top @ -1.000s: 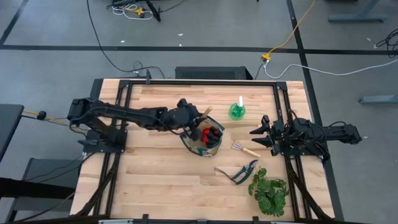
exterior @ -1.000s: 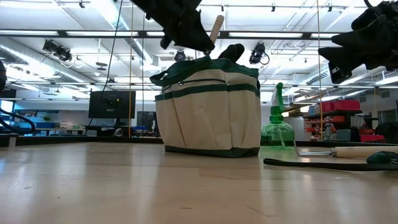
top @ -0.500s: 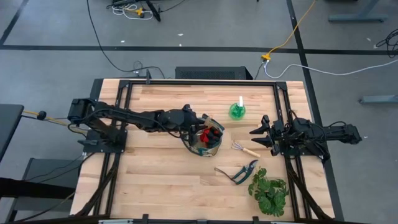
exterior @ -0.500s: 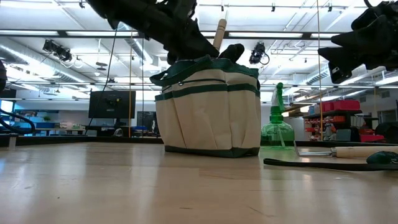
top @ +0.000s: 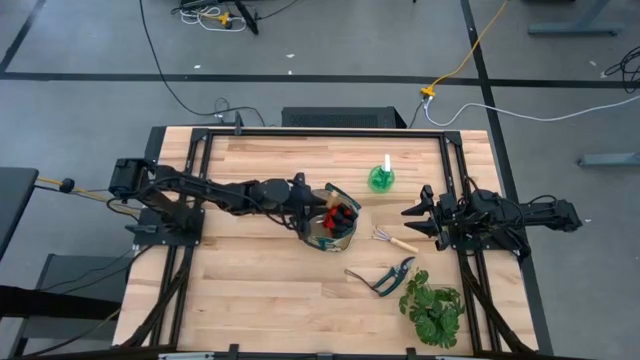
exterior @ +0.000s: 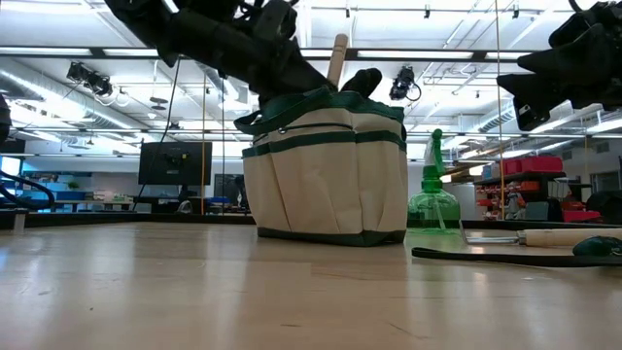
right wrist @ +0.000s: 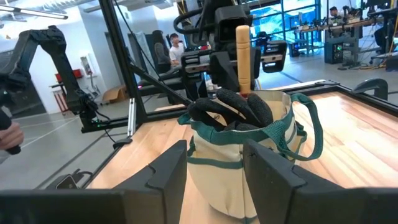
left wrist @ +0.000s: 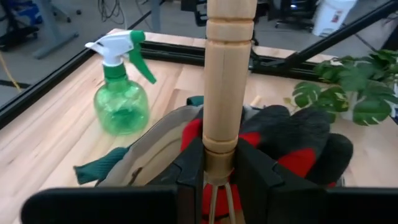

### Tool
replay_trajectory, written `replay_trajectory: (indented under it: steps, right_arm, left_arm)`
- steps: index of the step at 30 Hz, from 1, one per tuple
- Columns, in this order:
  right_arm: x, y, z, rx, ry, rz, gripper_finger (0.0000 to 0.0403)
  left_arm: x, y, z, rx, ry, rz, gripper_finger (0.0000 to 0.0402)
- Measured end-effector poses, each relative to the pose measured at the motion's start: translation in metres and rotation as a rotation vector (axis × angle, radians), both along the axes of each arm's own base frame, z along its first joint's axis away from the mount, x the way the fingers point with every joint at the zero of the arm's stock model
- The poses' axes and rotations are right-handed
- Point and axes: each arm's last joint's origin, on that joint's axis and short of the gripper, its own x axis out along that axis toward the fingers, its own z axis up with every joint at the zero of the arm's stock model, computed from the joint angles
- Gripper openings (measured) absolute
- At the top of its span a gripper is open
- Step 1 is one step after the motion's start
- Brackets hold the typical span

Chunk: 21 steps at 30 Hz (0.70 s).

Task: Pick & Place Garden tools in Gardening bag
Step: Put the left brown hand rake into the green gardening bag

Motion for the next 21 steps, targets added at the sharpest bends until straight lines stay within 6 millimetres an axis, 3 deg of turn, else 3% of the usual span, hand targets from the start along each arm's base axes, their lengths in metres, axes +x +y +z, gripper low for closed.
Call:
replay_trajectory:
  steps: [12, 21]
  right_arm:
    - [0.0000, 0.0000, -0.0001, 0.000, 0.000, 0.000, 0.0160]
    - [0.0000, 0.0000, 0.0000, 0.000, -0.001, 0.000, 0.0160]
  left_arm:
    - [0.0008, 0.0002, 0.0004, -0.014, -0.012, -0.019, 0.0068]
    - [0.0008, 0.0003, -0.0002, -0.033, -0.010, -0.013, 0.0117]
